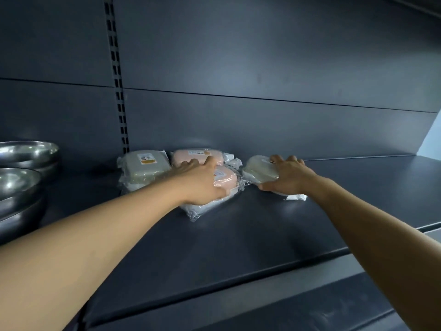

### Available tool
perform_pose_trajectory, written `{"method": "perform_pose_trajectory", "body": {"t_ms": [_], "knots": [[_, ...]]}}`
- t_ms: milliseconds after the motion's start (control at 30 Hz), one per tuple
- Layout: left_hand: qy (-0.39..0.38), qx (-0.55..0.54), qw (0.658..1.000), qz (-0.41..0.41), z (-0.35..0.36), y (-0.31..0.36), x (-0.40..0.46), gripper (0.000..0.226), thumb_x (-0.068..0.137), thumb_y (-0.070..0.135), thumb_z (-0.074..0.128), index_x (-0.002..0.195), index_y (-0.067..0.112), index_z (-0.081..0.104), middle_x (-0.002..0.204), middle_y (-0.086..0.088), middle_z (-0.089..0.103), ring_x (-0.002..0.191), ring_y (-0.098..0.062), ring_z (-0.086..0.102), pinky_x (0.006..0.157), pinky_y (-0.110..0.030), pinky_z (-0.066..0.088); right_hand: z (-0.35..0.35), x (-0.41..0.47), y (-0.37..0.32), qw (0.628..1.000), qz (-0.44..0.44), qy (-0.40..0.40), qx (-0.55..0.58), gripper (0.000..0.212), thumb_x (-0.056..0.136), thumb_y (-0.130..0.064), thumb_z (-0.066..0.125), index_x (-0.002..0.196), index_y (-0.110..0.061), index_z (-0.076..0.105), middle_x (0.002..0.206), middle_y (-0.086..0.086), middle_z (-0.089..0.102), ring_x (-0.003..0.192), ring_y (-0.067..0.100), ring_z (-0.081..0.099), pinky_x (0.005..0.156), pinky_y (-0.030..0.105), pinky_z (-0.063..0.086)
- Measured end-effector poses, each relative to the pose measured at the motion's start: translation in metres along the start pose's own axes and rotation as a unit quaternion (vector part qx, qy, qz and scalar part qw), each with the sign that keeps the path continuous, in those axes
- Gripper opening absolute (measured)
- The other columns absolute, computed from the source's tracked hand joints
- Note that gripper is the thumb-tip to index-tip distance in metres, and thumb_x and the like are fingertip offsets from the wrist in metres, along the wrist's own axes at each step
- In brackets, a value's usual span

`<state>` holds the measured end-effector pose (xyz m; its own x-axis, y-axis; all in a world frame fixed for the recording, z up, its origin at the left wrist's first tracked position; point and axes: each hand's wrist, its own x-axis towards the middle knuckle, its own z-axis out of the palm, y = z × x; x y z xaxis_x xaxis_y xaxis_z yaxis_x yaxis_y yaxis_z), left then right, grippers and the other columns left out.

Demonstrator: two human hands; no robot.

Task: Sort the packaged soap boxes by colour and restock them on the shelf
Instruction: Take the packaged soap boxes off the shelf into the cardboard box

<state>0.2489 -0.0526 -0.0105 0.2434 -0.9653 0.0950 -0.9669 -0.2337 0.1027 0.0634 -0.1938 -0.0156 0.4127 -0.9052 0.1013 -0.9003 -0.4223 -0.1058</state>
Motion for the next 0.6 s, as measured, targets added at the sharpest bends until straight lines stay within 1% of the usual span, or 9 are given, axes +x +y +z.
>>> {"method": "perform_pose_trajectory", "body": {"t_ms": [100, 200, 300, 400, 533, 600], "knots": [[0.003, -0.017, 1.0, -0.008, -0.003, 0.005, -0.009, 0.078, 0.082, 0.061, 0.053, 0.144, 0.024, 0.023, 0.143, -0.011, 0.04, 0.131, -0.035, 0.036, 0.103, -0.041, 0.036, -0.007, -0.029, 0.006, 1.0, -0.019, 0.008, 0.004, 0.091, 0.063, -0.065, 0.07, 0.138, -0.029, 0.033, 0.13, 0.013, 0.042, 0.124, 0.034, 0.039, 0.1, 0.045, 0.04], [0.017, -0.04, 0.999, -0.011, -0.006, 0.018, -0.024, 0.079, 0.076, 0.058, 0.062, 0.14, 0.024, 0.029, 0.138, -0.003, 0.047, 0.125, -0.03, 0.044, 0.098, -0.037, 0.041, -0.019, -0.066, 0.018, 1.0, -0.022, 0.009, 0.018, 0.093, 0.058, -0.065, 0.074, 0.135, -0.028, 0.037, 0.128, 0.009, 0.047, 0.118, 0.031, 0.045, 0.095, 0.043, 0.044], [0.031, -0.054, 0.998, -0.019, -0.008, 0.04, -0.047, 0.078, 0.069, 0.056, 0.068, 0.132, 0.023, 0.037, 0.13, 0.002, 0.052, 0.115, -0.025, 0.051, 0.09, -0.036, 0.046, -0.03, -0.105, 0.037, 0.999, -0.016, 0.032, 0.023, 0.096, 0.058, -0.063, 0.076, 0.138, -0.028, 0.035, 0.129, 0.007, 0.047, 0.118, 0.029, 0.044, 0.094, 0.042, 0.044], [0.051, -0.066, 0.996, -0.014, -0.01, 0.07, -0.077, 0.075, 0.069, 0.055, 0.07, 0.13, 0.024, 0.037, 0.128, 0.002, 0.051, 0.114, -0.024, 0.05, 0.083, -0.034, 0.044, -0.042, -0.143, 0.06, 0.997, -0.014, 0.053, 0.049, 0.095, 0.059, -0.059, 0.077, 0.139, -0.029, 0.034, 0.127, 0.006, 0.047, 0.12, 0.027, 0.042, 0.095, 0.04, 0.042], [0.09, -0.094, 0.991, 0.006, -0.008, 0.121, -0.122, 0.069, 0.068, 0.053, 0.07, 0.124, 0.026, 0.04, 0.122, 0.002, 0.049, 0.109, -0.023, 0.051, 0.086, -0.036, 0.046, -0.053, -0.187, 0.099, 0.994, -0.032, 0.077, 0.066, 0.094, 0.06, -0.057, 0.078, 0.138, -0.029, 0.035, 0.124, 0.006, 0.047, 0.12, 0.027, 0.041, 0.096, 0.04, 0.041], [0.095, -0.09, 0.991, 0.007, -0.004, 0.147, -0.143, 0.067, 0.068, 0.054, 0.069, 0.123, 0.028, 0.04, 0.121, 0.002, 0.049, 0.109, -0.023, 0.051, 0.084, -0.035, 0.045, -0.055, -0.205, 0.121, 0.994, -0.041, 0.077, 0.069, 0.094, 0.06, -0.058, 0.078, 0.139, -0.029, 0.035, 0.123, 0.005, 0.047, 0.12, 0.027, 0.041, 0.096, 0.039, 0.04]]}}
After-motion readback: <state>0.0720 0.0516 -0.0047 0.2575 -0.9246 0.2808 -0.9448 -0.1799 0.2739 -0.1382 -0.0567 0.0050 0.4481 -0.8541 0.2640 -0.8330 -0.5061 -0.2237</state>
